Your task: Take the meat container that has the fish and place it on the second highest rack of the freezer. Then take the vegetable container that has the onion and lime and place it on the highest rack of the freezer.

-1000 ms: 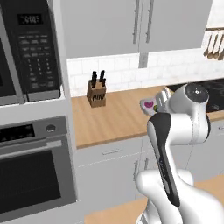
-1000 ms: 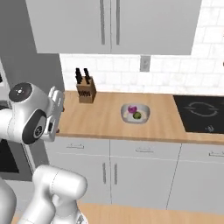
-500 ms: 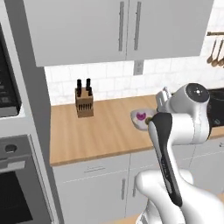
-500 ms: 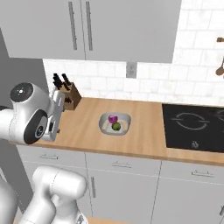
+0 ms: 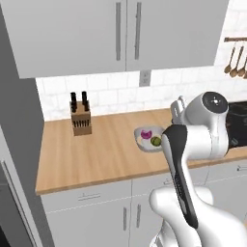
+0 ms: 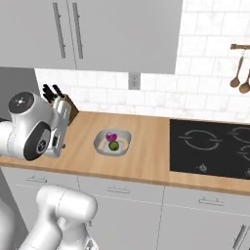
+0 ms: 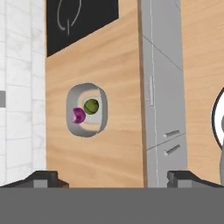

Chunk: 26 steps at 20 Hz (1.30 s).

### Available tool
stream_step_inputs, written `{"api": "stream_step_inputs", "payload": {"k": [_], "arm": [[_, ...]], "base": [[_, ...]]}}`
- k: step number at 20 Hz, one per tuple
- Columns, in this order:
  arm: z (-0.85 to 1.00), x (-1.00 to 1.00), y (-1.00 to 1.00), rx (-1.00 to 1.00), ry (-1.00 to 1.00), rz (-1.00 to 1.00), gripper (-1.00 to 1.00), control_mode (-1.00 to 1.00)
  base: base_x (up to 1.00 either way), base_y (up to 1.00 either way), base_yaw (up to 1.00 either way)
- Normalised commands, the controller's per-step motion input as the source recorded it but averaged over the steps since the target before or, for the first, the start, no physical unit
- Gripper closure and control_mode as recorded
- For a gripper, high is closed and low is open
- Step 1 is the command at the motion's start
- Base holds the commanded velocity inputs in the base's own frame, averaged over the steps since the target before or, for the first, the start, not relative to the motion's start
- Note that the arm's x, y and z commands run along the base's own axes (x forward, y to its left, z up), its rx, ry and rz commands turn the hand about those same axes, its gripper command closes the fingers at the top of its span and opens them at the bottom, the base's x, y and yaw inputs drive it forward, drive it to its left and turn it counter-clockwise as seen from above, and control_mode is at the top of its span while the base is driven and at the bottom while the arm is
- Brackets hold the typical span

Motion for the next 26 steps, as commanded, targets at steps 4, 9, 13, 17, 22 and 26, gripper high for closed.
{"api": "stream_step_inputs", "payload": {"k": [4,9,13,17,22,26], "arm": [[0.0,0.0,0.0,0.0,0.0,0.0,-1.0,1.0],[0.0,0.0,0.0,0.0,0.0,0.0,-1.0,1.0],[0.0,0.0,0.0,0.0,0.0,0.0,-1.0,1.0],[-0.16,0.58,-0.37,0.02,0.06,0.03,-1.0,-1.0],[-0.3,0.71,-0.56,0.04,0.18,0.06,-1.0,-1.0],[-0.49,0.7,-0.61,0.0,0.28,0.19,-1.0,-1.0]], "base": [[0.47,-0.44,0.0],[0.46,-0.31,0.01],[0.41,-0.23,0.01],[0.0,0.0,0.0],[0.0,0.0,0.0],[0.0,0.0,0.0]]}}
